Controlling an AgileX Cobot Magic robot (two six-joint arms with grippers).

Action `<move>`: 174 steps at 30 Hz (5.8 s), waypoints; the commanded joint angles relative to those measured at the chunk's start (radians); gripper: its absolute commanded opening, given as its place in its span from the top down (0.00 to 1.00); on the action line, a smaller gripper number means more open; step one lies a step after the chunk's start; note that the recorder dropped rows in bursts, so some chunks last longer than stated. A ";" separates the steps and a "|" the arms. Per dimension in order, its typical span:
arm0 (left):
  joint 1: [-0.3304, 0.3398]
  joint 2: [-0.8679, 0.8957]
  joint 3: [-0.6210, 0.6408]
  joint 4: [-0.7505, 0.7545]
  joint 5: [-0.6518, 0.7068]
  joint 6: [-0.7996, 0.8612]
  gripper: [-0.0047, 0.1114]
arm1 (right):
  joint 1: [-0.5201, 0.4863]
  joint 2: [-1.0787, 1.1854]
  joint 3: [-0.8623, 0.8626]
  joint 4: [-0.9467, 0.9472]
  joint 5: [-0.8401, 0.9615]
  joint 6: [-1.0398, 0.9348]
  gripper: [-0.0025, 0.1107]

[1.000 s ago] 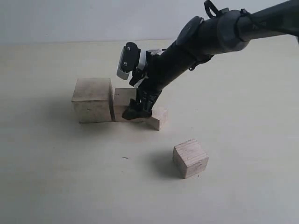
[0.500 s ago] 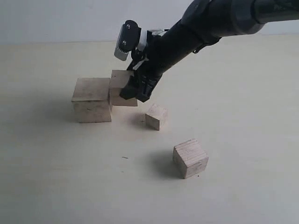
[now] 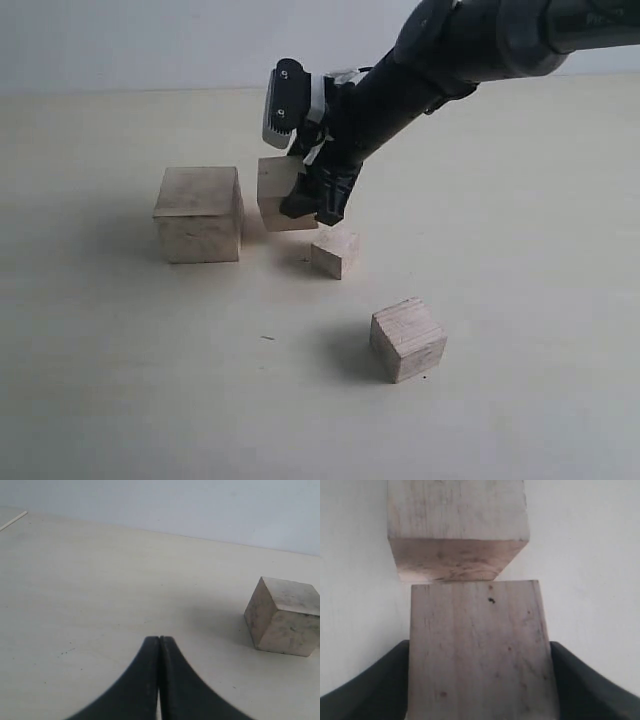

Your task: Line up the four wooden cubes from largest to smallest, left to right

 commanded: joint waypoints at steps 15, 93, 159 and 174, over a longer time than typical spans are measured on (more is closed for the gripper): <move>0.003 -0.006 0.000 0.006 -0.007 0.002 0.96 | -0.006 0.118 0.001 0.192 0.026 -0.189 0.98; 0.003 -0.006 0.000 0.006 -0.007 0.002 0.96 | -0.006 -0.293 0.001 -0.466 0.294 1.154 0.50; 0.003 -0.006 0.000 0.006 -0.007 0.001 0.96 | -0.143 -0.179 0.239 -0.626 -0.326 1.556 0.98; 0.003 -0.006 0.000 0.006 -0.007 0.001 0.96 | -0.003 -0.120 0.239 0.064 -0.282 0.738 0.98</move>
